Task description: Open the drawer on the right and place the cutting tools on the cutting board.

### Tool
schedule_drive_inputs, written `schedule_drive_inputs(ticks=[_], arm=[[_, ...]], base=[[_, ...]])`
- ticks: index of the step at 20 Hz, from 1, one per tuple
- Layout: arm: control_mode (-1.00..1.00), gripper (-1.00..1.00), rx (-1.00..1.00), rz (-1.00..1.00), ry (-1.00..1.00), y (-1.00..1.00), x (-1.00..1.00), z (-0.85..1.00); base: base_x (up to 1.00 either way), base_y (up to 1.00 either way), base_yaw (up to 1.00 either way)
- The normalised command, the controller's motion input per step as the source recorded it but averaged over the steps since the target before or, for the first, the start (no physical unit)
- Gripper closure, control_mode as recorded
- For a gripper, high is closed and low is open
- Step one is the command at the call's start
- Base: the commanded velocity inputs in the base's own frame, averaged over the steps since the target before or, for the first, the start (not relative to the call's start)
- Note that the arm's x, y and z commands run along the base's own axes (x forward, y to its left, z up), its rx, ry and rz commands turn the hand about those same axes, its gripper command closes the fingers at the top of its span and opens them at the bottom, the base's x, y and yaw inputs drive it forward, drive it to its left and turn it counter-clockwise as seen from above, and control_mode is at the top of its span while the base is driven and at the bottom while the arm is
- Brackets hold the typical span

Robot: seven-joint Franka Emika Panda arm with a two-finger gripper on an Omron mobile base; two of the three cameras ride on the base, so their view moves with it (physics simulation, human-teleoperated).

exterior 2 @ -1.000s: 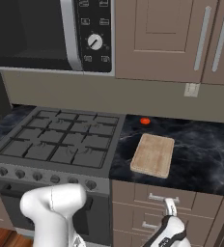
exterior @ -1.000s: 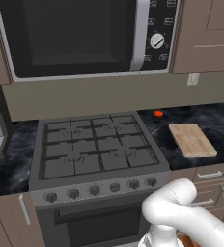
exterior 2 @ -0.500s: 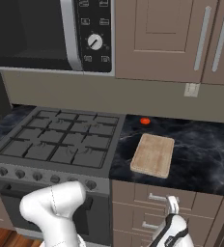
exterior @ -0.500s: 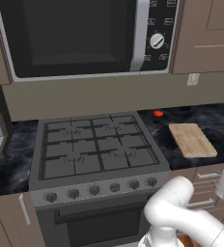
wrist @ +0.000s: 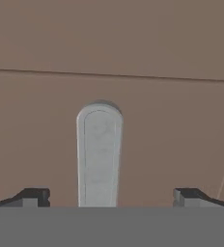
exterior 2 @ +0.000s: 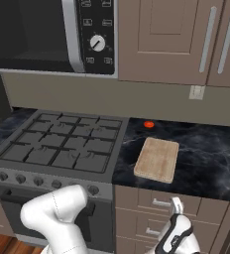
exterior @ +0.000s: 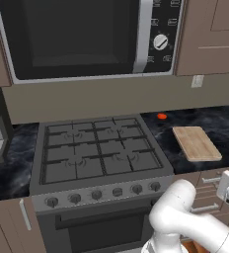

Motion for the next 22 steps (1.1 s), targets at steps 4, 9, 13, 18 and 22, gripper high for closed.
schedule_drive_inputs(ticks=[4, 9, 13, 18, 22], arm=[[-1.0, 1.0, 0.0, 0.0, -0.04, 0.0, 0.18, -0.19], [-1.0, 1.0, 0.0, 0.0, 0.0, 0.0, 0.0, 0.0], [-1.0, 1.0, 0.0, 0.0, 0.0, 0.0, 0.0, 0.0], [-1.0, 1.0, 0.0, 0.0, 0.0, 0.0, -0.65, 0.0], [-1.0, 1.0, 0.0, 0.0, 0.0, -0.21, -1.0, -0.01]], base=[[0.0, 0.0, 0.0], [0.0, 0.0, 0.0], [0.0, 0.0, 0.0], [0.0, 0.0, 0.0], [0.0, 0.0, 0.0]])
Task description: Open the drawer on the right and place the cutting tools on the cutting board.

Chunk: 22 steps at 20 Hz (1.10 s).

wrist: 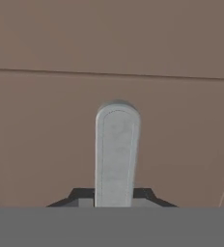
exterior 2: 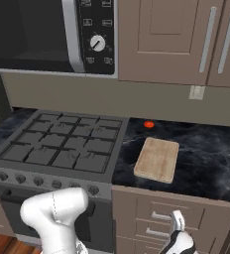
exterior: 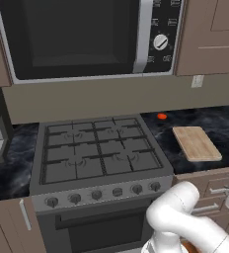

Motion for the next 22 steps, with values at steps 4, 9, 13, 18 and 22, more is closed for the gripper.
schedule_drive_inputs(ticks=[4, 9, 13, 18, 22], arm=[[-1.0, 1.0, 0.0, 0.0, 0.0, -0.34, -1.0, -0.05], [-1.0, 1.0, 0.0, 0.0, 0.0, -0.31, -1.0, -0.12], [-1.0, 1.0, 0.0, 0.0, 0.0, -0.19, -1.0, -0.18], [-1.0, 1.0, 0.0, 0.0, 0.0, -0.05, -1.0, -0.25], [-1.0, 1.0, 0.0, 0.0, 0.0, -0.08, -1.0, -0.27]], base=[[0.0, 0.0, 0.0], [0.0, 0.0, 0.0], [0.0, 0.0, 0.0], [0.0, 0.0, 0.0], [0.0, 0.0, 0.0]])
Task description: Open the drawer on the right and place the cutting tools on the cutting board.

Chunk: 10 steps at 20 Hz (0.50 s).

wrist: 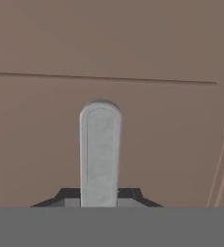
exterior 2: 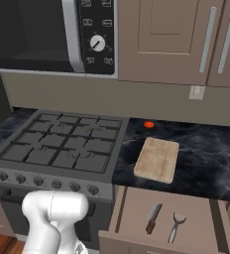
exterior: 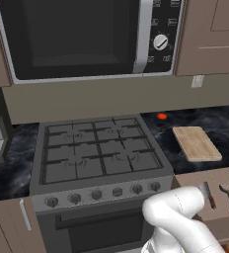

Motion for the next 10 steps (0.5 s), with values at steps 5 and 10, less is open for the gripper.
schedule_drive_inputs(ticks=[5, 10], arm=[[-1.0, -1.0, 0.0, 0.0, 0.01, -0.1, -1.0, -0.1], [-1.0, -1.0, 0.0, 0.0, 0.06, -0.03, -1.0, 0.17]], base=[[0.0, 0.0, 0.0], [0.0, 0.0, 0.0]])
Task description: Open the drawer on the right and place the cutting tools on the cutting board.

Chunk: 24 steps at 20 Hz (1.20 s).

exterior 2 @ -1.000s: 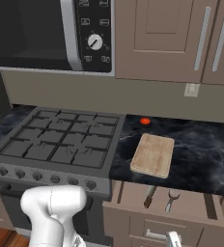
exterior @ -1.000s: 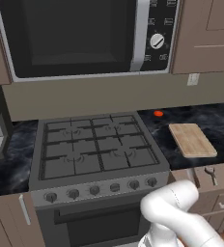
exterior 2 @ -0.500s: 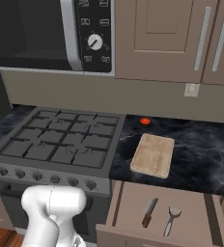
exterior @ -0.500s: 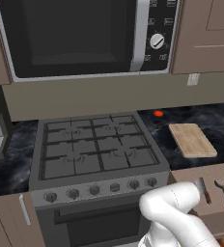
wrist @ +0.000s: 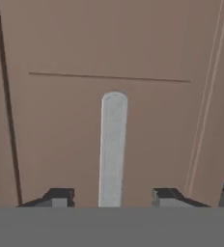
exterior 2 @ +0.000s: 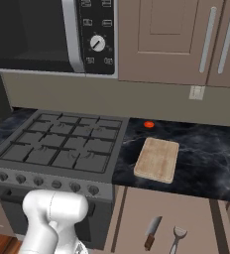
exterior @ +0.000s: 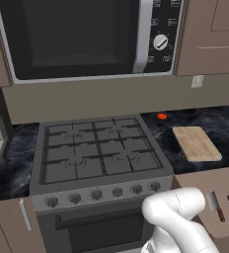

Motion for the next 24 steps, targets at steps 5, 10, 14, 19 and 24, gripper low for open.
schedule_drive_inputs(ticks=[5, 10, 14, 19, 24], arm=[[-1.0, -1.0, 0.0, 0.0, 0.03, 0.0, -0.94, 0.69], [-1.0, -1.0, 0.0, 0.0, 0.02, 0.0, -0.66, 0.98], [-1.0, -1.0, 0.0, 0.0, 0.08, 0.08, -0.11, 1.0], [-1.0, -1.0, -0.01, 0.0, 0.2, 0.12, 0.19, 1.0], [-1.0, -1.0, 0.0, 0.01, 0.28, 0.05, 0.63, 1.0]], base=[[0.0, 0.0, 0.0], [0.0, 0.0, 0.0], [0.0, 0.0, 0.0], [0.0, 0.0, 0.0], [0.0, 0.0, 0.0]])
